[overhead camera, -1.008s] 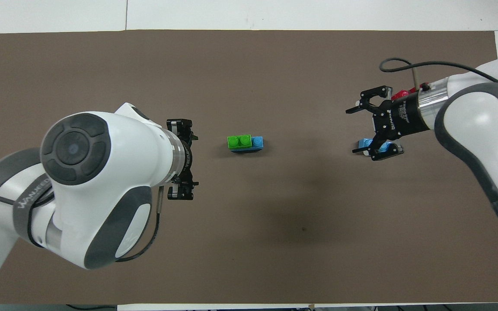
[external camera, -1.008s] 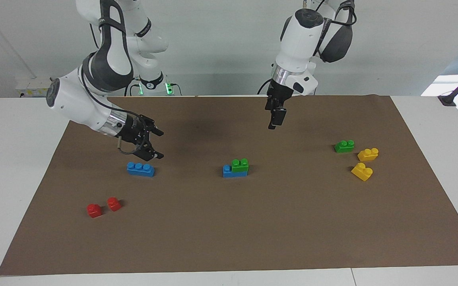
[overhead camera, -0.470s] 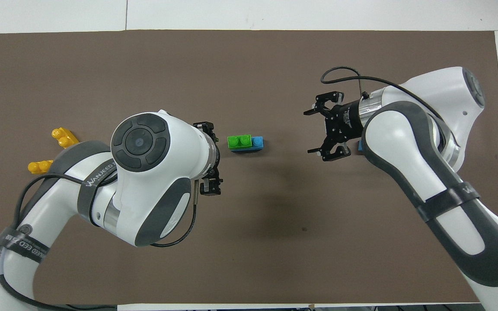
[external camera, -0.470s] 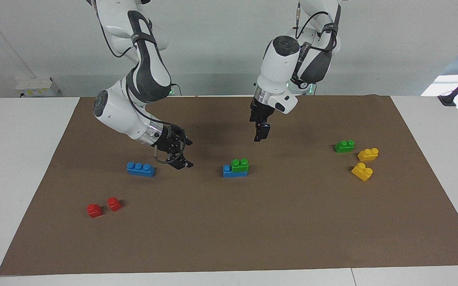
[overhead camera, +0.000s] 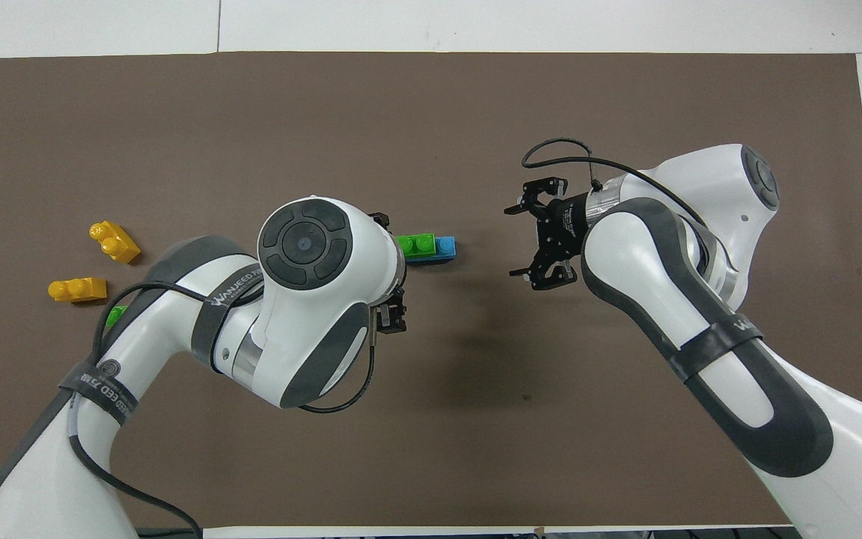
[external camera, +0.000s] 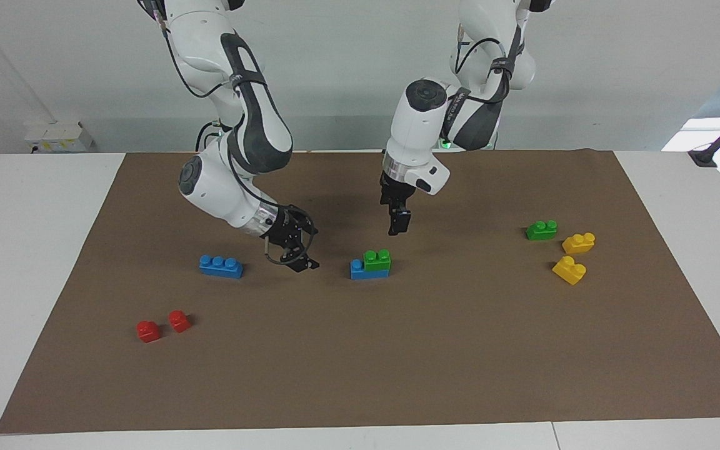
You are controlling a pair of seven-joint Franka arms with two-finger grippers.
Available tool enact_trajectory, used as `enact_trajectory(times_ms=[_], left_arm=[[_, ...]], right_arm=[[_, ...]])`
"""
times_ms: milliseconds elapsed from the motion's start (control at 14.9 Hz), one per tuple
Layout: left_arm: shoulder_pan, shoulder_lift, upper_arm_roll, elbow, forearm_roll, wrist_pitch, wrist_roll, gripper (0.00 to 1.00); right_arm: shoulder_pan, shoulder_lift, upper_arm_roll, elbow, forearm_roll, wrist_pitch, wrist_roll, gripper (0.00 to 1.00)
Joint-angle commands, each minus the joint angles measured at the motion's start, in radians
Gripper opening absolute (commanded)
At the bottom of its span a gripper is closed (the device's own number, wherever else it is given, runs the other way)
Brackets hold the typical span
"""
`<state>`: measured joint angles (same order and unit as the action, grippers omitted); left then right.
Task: Remove green block with left arm and hold with right
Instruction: 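Grasp the green brick with the left gripper while the right gripper grasps the blue brick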
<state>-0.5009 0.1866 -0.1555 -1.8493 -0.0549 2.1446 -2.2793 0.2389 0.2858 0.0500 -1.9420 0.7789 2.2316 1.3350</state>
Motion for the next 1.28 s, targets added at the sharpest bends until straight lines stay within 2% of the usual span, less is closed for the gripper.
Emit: enact_trajectory(times_ms=[0,202,403,538,1209], left_arm=[[-0.019,0.063,0.014,0.065,0.023,-0.002,-0.043,1.0],[-0.034,0.111,0.014,0.091,0.052,-0.003,-0.066,1.0],[-0.036,0.192,0.022,0.191,0.061,-0.032,-0.066,1.0],[-0.027,0.2,0.021,0.212,0.079,-0.043,-0.066,1.0],[-0.018,0.234,0.024,0.199,0.109,0.015,-0.08,1.0]], right_arm=[[0.049,0.045,0.004,0.003,0.048,0.091,0.001,0.98],[0.091,0.082,0.004,0.008,0.095,0.155,0.0,0.98],[0.123,0.102,0.004,0.014,0.112,0.187,0.0,0.98],[0.138,0.116,0.005,0.014,0.115,0.212,-0.002,0.98],[0.152,0.165,0.005,0.058,0.146,0.26,-0.004,0.98]])
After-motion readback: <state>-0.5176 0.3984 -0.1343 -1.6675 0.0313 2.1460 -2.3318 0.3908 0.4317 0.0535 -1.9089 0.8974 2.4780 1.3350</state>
